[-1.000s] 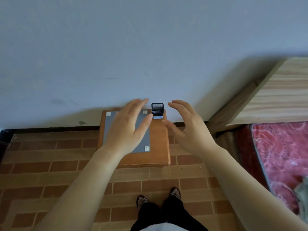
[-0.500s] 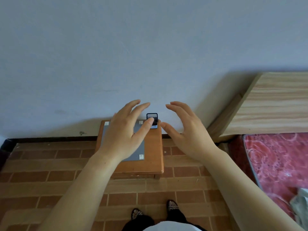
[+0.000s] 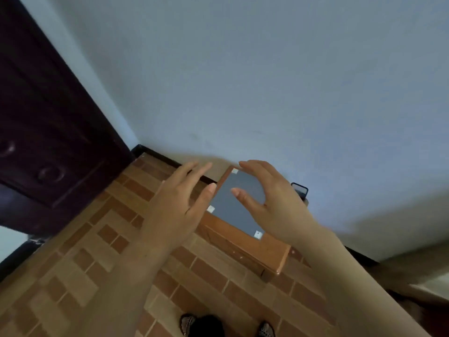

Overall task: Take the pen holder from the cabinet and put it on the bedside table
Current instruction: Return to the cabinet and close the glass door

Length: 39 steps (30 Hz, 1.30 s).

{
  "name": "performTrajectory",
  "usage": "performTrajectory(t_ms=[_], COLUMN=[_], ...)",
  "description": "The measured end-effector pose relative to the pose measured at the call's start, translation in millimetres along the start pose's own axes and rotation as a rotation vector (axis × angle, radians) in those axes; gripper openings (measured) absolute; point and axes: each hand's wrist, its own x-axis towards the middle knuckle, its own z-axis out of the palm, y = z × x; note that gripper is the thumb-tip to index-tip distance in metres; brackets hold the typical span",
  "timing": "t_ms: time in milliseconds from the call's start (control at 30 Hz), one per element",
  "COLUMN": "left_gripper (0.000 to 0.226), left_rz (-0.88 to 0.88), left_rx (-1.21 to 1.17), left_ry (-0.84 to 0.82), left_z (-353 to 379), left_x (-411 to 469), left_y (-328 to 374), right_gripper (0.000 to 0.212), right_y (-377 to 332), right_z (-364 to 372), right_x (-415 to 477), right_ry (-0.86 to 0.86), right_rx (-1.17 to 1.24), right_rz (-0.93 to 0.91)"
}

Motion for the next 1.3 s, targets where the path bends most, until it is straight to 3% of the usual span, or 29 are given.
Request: performTrajectory(t_ms=[300, 500, 600, 967, 1133, 1300], left_gripper=[0.046, 0.048, 0.048, 0.045, 0.04, 0.05], left_rz=[-0.202, -0.348, -0.431, -0.734, -0.808, -0.857], left_rx=[-0.046, -0.013, 0.036, 0.131, 0.125, 0.152], left_ry=[0.256, 0.407, 0.482, 0.669, 0.726, 0.748], left_z=[-76.0, -154.7, -190.4, -265.5, -291.3, -334.2], left_x=[-79.9, -133.8, -165.4, -268.4, -280.2, -270.5], left_y=[-72.7, -158.8, -197.7, -297.3, -343.9, -412.8], right_gripper=[0.055, 0.048, 0.055, 0.055, 0.055, 0.055], right_y=[-93.7, -190.8, -238.1, -359.6, -397.5, -439.7], right_z=[85.8, 179.5, 235.7, 387.9, 445.0, 509.1], right_x=[37.1, 65.2, 79.3, 100.1, 127.0, 178.9], right_ry=[-0.205, -0.311, -0.383, -0.678, -0.811, -0.846], right_rx=[-0.005, 0.035, 0.016, 0.038, 0.069, 0.106], right_rz=[-0.225, -0.39, -0.451, -0.619, -0.69, -0.751])
